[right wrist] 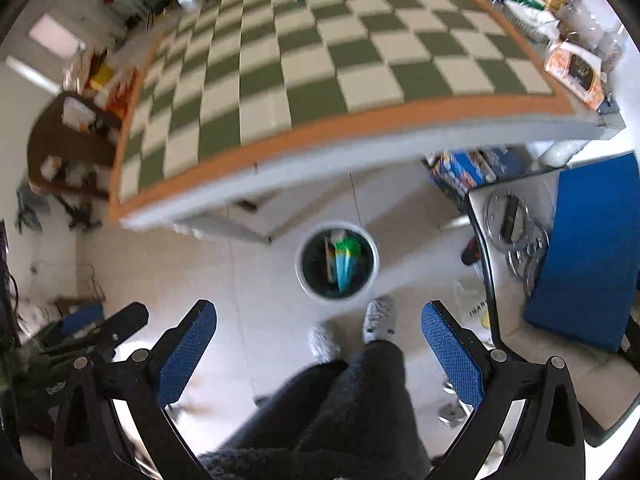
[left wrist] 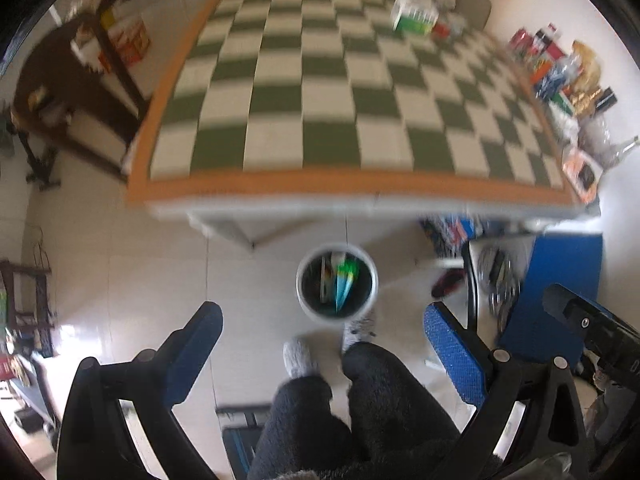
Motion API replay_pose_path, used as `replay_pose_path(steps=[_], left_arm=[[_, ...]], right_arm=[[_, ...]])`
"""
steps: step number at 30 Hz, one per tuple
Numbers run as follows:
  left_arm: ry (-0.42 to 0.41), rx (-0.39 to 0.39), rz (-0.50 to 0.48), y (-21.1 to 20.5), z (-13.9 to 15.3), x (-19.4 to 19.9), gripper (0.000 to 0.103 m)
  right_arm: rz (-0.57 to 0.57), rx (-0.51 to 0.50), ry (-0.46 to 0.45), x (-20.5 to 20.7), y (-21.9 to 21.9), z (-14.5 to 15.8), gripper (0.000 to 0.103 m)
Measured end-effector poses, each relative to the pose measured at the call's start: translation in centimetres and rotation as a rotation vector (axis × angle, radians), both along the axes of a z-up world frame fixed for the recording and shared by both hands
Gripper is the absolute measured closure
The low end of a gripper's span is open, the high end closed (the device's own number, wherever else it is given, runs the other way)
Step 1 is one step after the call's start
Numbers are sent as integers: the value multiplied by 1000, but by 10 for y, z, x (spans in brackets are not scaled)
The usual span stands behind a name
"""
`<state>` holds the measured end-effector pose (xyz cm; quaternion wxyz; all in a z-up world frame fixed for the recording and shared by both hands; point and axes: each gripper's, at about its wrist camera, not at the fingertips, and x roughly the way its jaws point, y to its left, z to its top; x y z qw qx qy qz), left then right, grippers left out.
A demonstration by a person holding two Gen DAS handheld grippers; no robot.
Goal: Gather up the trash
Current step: 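Raise both tools back toward the table, then grasp the white green-striped box with left tool while right tool grasps the Pure Milk carton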
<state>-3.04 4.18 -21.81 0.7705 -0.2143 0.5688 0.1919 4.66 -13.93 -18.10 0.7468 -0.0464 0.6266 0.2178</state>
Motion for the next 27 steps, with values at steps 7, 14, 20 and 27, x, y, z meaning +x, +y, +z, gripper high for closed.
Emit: replay_pose_path(steps=[7, 14, 20, 27], left_arm=[[-64, 72, 12, 39, 38, 111, 0], [-47, 59, 59, 84, 38, 274, 0], [36, -39, 80, 112, 2, 415, 0], [175, -41, 21, 119, -55, 539, 0]], right_arm=[[-94, 77, -25, 106, 15, 35, 0], [-142, 113, -24, 278, 36, 22, 15], [-210, 74, 73, 443, 43, -26, 40], [-307, 42, 186, 579, 41, -88, 54]])
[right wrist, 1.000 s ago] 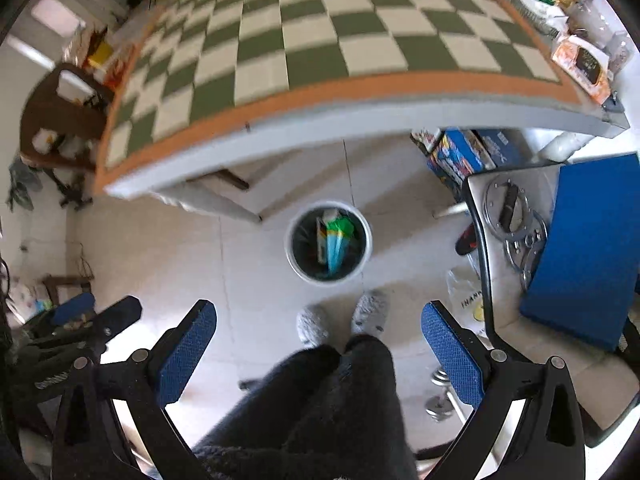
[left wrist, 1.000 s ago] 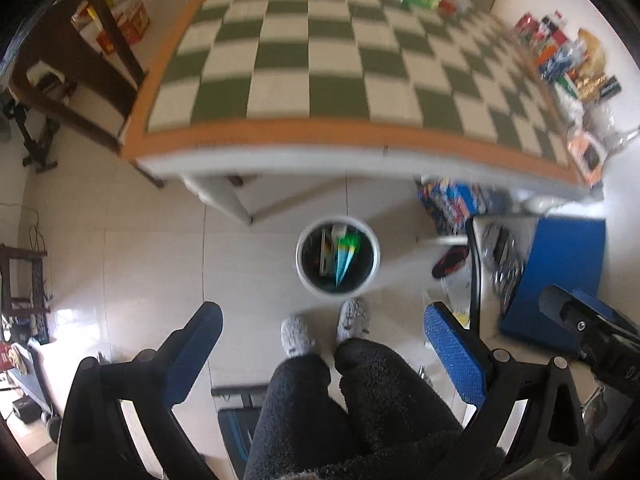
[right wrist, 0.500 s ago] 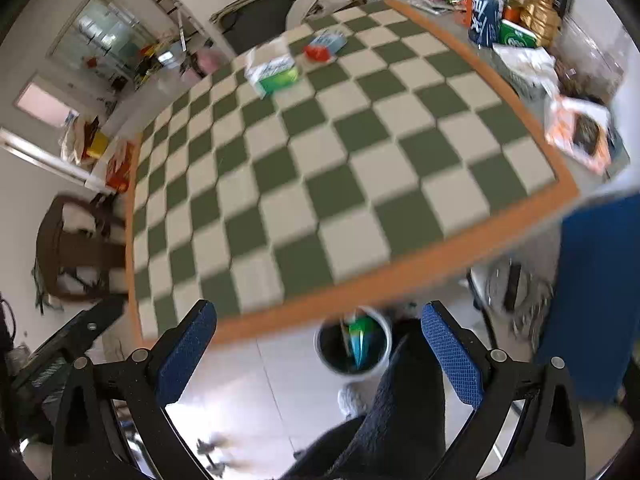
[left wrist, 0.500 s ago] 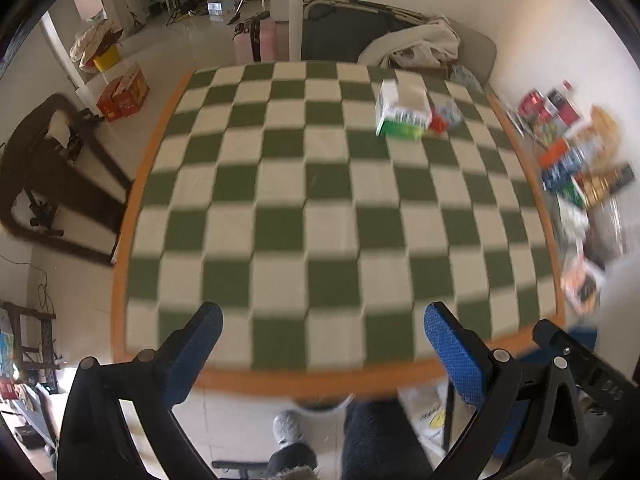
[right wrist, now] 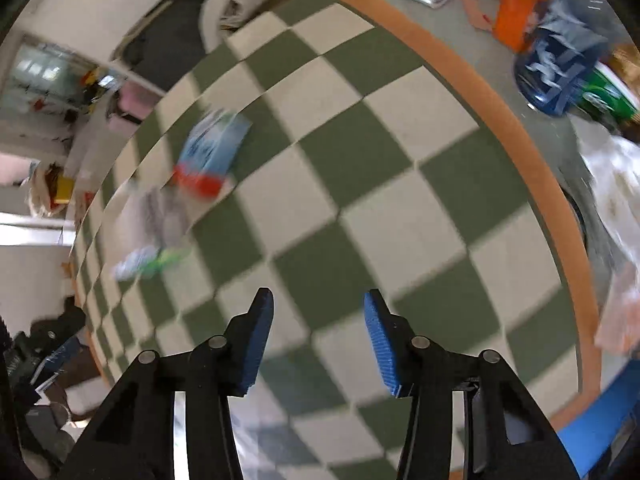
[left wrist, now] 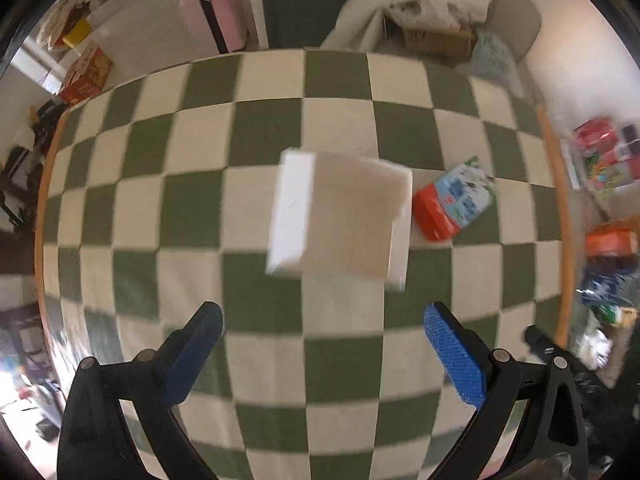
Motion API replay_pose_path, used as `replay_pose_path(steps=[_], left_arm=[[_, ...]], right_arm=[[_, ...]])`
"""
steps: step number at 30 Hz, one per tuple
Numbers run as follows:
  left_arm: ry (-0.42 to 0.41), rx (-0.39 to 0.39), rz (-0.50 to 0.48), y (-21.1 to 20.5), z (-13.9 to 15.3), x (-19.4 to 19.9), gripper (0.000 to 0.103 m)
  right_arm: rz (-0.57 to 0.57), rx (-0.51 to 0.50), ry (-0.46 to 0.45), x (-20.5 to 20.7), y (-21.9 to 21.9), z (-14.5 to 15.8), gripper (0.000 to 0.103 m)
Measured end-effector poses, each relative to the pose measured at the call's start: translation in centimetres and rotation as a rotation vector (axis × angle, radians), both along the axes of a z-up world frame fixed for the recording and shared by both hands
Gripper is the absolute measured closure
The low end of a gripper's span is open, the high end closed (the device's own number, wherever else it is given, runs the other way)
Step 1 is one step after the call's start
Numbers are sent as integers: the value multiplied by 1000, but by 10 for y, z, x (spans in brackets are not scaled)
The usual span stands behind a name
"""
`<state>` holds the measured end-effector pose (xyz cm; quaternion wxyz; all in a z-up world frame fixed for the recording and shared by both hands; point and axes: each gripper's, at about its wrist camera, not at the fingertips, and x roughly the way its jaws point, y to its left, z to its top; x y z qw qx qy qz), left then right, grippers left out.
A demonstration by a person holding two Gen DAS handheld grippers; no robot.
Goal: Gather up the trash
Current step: 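Grasp the white green-striped box with left tool while right tool grasps the Pure Milk carton, then carry the white box and milk carton to the bin and release both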
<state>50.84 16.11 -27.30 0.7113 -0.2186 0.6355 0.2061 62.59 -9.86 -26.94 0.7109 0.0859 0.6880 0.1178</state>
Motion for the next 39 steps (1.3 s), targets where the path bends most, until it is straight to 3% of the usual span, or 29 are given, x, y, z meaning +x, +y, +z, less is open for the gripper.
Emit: replay_pose_path(steps=[5, 7, 9, 12, 18, 22, 24, 29, 32, 34, 39], left_arm=[[71, -10, -1, 6, -35, 36, 2], [69, 0, 18, 13, -40, 39, 13], [50, 5, 39, 22, -38, 35, 16], [47, 22, 93, 41, -34, 20, 16], [52, 24, 161, 64, -33, -4, 16], [59, 29, 158, 66, -31, -8, 16], [62, 34, 151, 61, -30, -7, 16], [63, 28, 141, 63, -33, 4, 16], [61, 29, 137, 63, -36, 10, 16], [63, 32, 137, 62, -37, 12, 16], [54, 45, 143, 61, -42, 18, 16]], right_arm=[[-41, 28, 47, 50, 8, -21, 53], [-31, 47, 54, 62, 16, -24, 51], [-28, 74, 61, 72, 27, -27, 41], [-33, 157, 72, 82, 51, -27, 33], [-60, 200, 128, 104, 117, -47, 32], [-20, 123, 138, 108, 161, -64, 33], [59, 53, 106, 107, 179, -65, 43], [414, -122, -37, 87, 214, -52, 44], [593, -203, -64, 69, 221, -51, 44], [618, -225, -69, 64, 221, -49, 43], [503, -173, -43, 62, 213, -48, 29]])
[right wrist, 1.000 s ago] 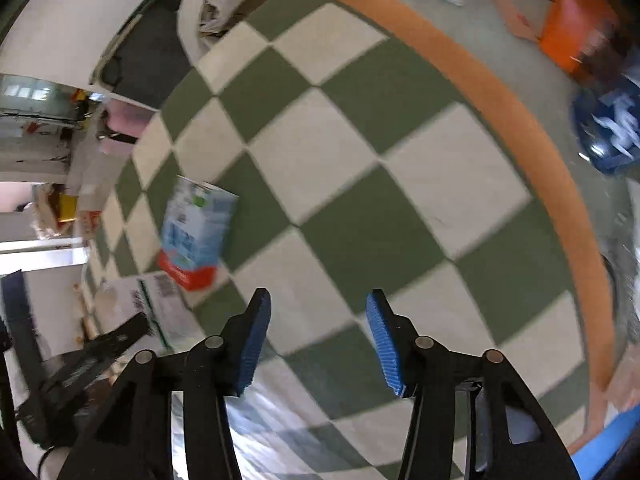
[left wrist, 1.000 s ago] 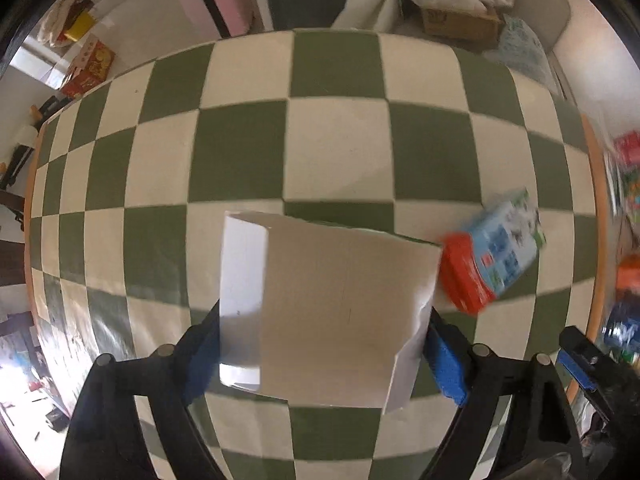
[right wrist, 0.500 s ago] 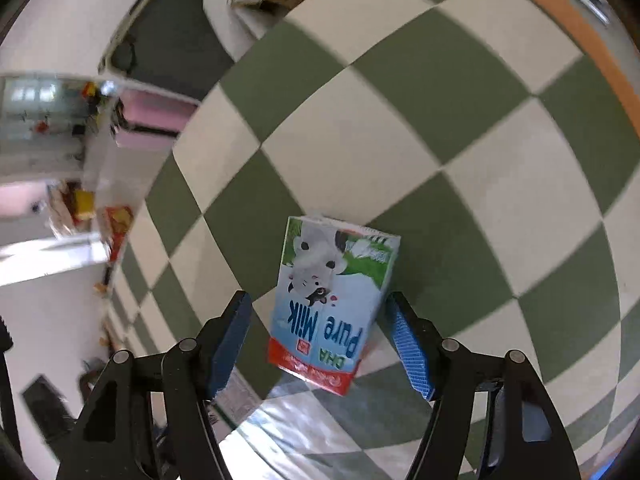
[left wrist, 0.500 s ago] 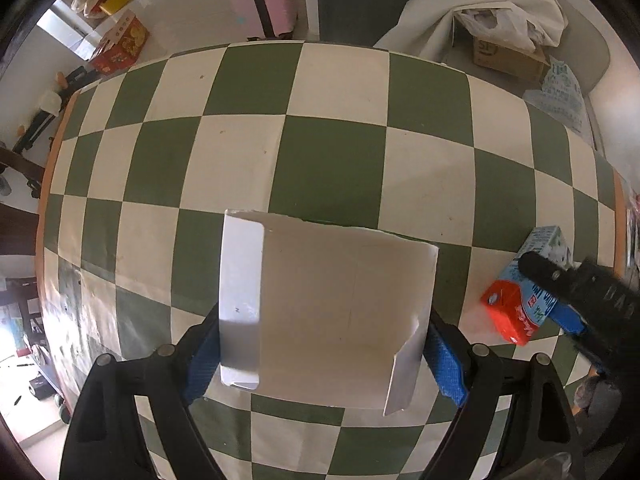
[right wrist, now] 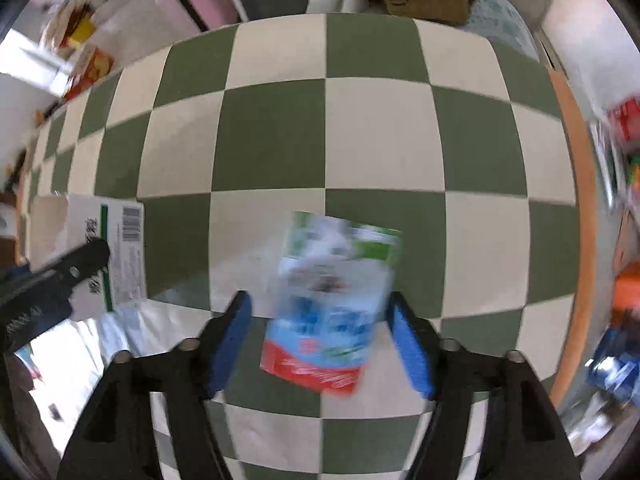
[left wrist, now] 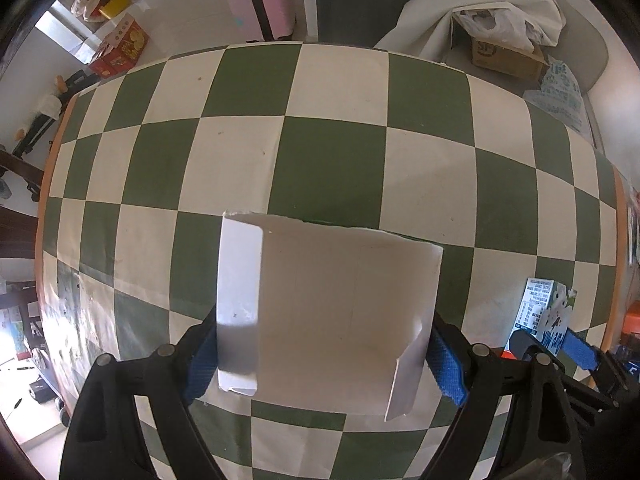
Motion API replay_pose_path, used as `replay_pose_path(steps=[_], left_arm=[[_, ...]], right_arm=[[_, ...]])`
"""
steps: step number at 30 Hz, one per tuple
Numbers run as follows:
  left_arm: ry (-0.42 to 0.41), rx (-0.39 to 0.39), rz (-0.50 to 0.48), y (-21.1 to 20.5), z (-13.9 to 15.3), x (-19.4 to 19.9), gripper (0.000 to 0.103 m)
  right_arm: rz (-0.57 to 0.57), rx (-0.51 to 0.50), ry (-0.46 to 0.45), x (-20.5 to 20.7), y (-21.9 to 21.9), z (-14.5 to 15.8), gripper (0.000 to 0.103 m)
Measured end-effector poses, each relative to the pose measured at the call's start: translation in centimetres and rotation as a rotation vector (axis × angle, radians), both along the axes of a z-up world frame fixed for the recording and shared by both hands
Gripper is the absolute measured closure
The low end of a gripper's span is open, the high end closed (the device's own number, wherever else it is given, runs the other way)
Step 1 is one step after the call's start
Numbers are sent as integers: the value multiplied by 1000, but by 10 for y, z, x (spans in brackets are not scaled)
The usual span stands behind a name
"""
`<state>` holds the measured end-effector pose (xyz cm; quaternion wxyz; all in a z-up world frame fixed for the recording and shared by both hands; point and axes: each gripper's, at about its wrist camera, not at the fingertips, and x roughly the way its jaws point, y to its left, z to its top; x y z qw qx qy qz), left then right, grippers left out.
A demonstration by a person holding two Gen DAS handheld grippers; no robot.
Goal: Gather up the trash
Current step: 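Carry the white box and milk carton to the bin and release both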
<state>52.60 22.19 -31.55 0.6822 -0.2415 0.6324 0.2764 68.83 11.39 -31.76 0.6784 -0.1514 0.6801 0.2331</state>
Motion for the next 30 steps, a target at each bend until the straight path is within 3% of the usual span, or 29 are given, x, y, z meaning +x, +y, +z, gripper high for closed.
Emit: replay_pose_path(steps=[5, 7, 8, 14, 16, 22, 30], left_arm=[[-13, 8, -5, 0, 0, -2, 19], [-18, 4, 0, 0, 1, -5, 19], [-19, -1, 1, -1, 1, -5, 19], [-34, -12, 4, -7, 8, -16, 19], [-47, -7, 0, -10, 14, -22, 19], [-89, 16, -28, -21, 40, -49, 19], [-141, 34, -51, -39, 75, -114, 19]], right_arm=[[-61, 1, -13, -1, 0, -6, 30], [-56, 3, -26, -3, -1, -8, 38], [-51, -5, -28, -4, -1, -9, 51], [-25, -1, -45, -12, 1, -7, 52], [-20, 8, -50, 8, 1, -9, 52], [11, 51, -97, 0, -8, 8, 52], [37, 97, -127, -51, -38, 30, 52]])
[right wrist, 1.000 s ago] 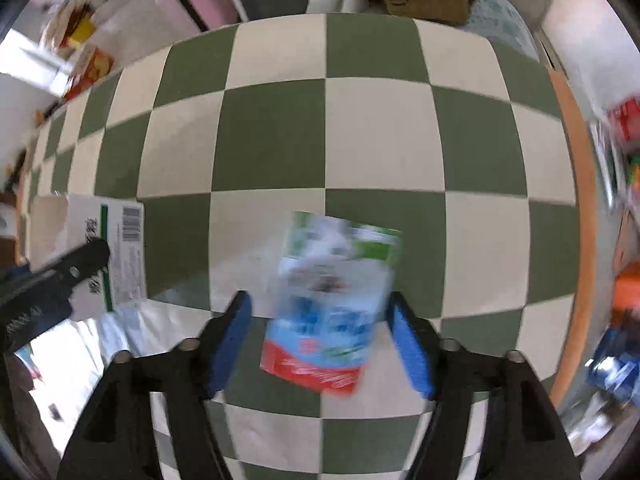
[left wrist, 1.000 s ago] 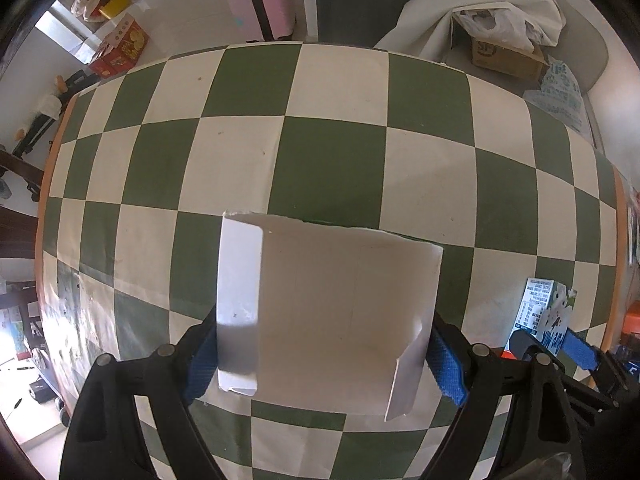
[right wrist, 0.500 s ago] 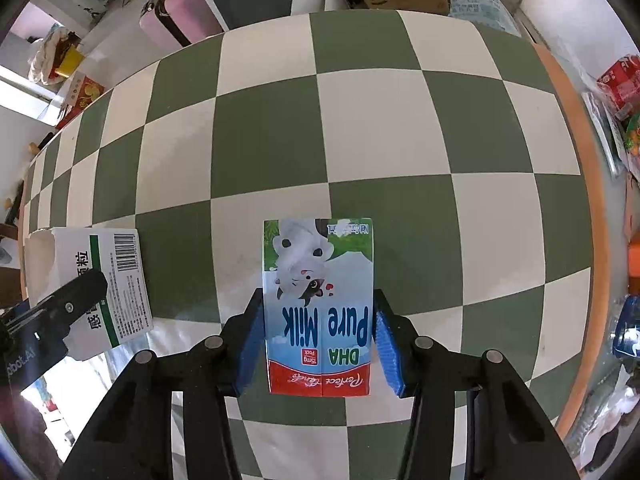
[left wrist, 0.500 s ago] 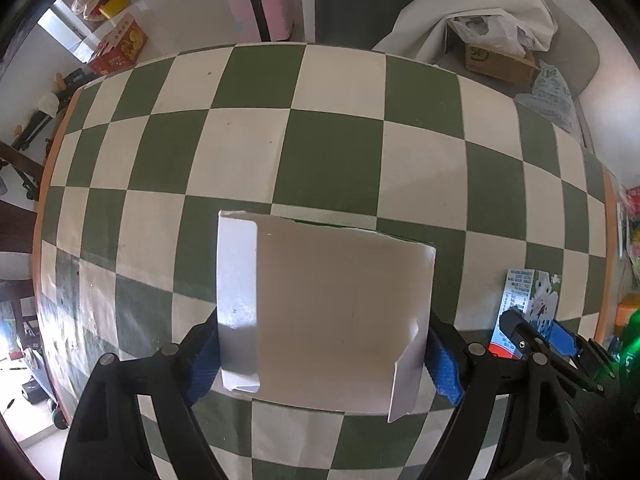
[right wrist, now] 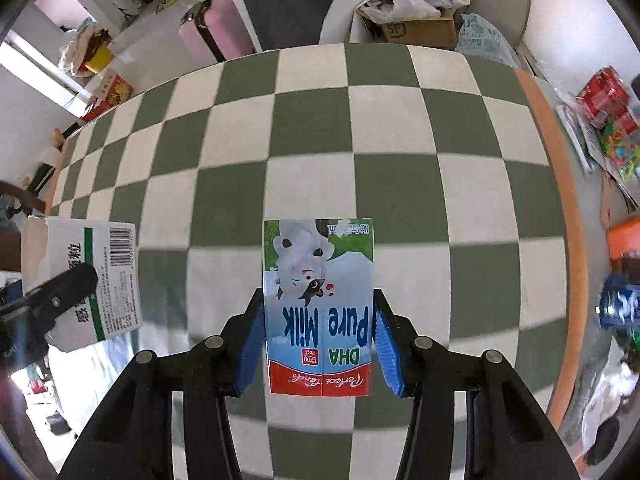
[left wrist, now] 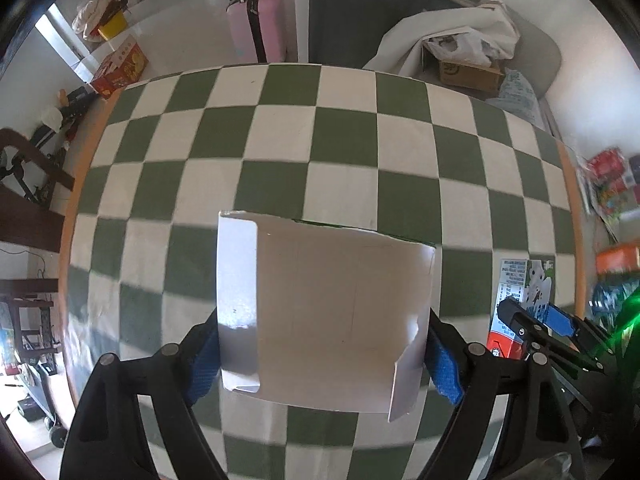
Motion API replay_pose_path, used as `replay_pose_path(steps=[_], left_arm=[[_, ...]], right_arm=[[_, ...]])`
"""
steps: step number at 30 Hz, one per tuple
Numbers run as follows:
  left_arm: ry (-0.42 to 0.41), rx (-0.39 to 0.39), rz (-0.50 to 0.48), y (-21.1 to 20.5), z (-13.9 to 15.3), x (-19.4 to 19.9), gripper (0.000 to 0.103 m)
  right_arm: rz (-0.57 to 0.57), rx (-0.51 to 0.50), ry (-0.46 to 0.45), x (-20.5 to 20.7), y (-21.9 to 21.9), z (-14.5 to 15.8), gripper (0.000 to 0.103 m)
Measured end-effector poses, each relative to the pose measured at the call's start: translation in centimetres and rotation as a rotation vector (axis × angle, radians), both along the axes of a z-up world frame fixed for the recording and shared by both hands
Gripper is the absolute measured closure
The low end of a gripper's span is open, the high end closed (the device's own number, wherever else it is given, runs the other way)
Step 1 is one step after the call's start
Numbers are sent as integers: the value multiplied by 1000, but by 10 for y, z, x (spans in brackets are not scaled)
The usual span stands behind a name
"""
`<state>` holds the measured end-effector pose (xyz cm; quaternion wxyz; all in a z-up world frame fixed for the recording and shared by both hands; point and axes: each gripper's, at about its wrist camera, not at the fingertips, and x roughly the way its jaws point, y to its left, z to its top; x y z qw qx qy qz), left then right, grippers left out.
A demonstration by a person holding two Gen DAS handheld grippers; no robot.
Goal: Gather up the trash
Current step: 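Carry the white box and milk carton to the bin and release both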
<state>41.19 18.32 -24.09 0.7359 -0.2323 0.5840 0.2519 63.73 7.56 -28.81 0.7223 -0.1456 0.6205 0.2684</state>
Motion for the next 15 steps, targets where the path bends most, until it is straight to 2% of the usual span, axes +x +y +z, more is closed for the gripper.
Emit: replay_pose_path(steps=[3, 7, 15], left_arm=[[-27, -3, -5, -13, 13, -31, 19], [-81, -15, -27, -33, 31, -88, 19], [-181, -36, -100, -68, 48, -211, 19]], right_arm=[[5, 17, -6, -32, -15, 18, 52], [7, 45, -22, -114, -37, 53, 52], [-57, 97, -93, -259, -89, 97, 52]])
